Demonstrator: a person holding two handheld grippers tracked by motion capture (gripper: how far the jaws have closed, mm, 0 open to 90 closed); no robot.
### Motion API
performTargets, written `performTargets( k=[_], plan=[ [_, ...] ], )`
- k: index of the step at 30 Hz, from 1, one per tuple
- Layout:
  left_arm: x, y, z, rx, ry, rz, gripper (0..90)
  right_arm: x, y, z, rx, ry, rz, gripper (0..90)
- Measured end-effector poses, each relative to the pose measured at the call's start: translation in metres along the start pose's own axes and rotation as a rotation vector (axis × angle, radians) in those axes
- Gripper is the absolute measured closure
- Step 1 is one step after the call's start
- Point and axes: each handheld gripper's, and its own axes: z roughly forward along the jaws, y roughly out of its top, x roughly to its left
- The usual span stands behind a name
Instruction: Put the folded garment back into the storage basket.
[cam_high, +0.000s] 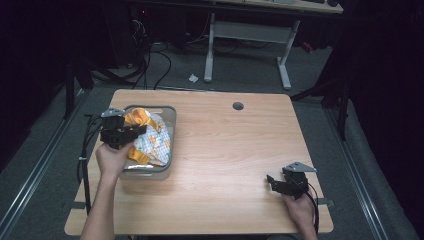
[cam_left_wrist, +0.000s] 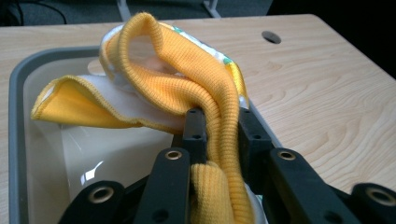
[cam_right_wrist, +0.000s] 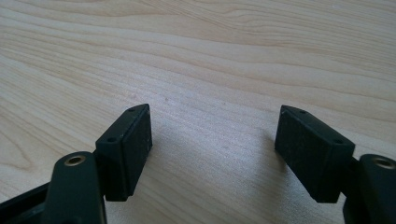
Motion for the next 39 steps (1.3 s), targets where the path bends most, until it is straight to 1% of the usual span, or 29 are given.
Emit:
performTargets(
  k=[4,6,12,15,19,24,26,29,32,35,37,39],
  plan=[
    [0.001,-0.003,0.007,0.037,0.024,0.015,76.0,0.000,0.000,0.000,0.000,0.000,0.000,27.5],
    [0.002,-0.005,0.010,0.050,0.027,0.009,75.7,0.000,0.000,0.000,0.000,0.000,0.000,27.5],
    [0.004,-0.009,0.019,0.116,0.079,0.010,74.8,0.000,0.000,0.000,0.000,0.000,0.001,27.6],
    [0.007,-0.011,0.023,0.146,0.098,-0.003,74.2,0.000,0.000,0.000,0.000,0.000,0.001,27.6],
    [0.008,-0.013,0.027,0.173,0.129,-0.023,73.2,0.000,0.000,0.000,0.000,0.000,0.001,27.6],
    [0.009,-0.015,0.037,0.226,0.157,-0.044,71.6,0.000,0.000,0.000,0.000,0.000,0.002,27.5],
    [0.009,-0.016,0.041,0.235,0.168,-0.052,71.0,0.000,0.000,0.000,0.000,0.000,0.001,27.5],
    [0.010,-0.016,0.042,0.233,0.179,-0.066,68.3,0.000,0.000,0.000,0.000,0.000,0.000,27.6],
    [0.009,-0.016,0.040,0.221,0.197,-0.072,61.5,0.000,0.000,0.000,0.000,0.000,0.001,27.6],
    [0.010,-0.015,0.035,0.191,0.215,-0.085,53.3,0.000,0.000,0.000,0.000,0.000,0.000,27.5],
    [0.009,-0.015,0.031,0.166,0.232,-0.087,48.6,0.000,0.000,0.000,0.000,0.000,0.001,27.6],
    [0.007,-0.014,0.028,0.143,0.234,-0.080,45.9,0.000,0.000,0.000,0.000,0.000,0.000,27.6]
  ],
)
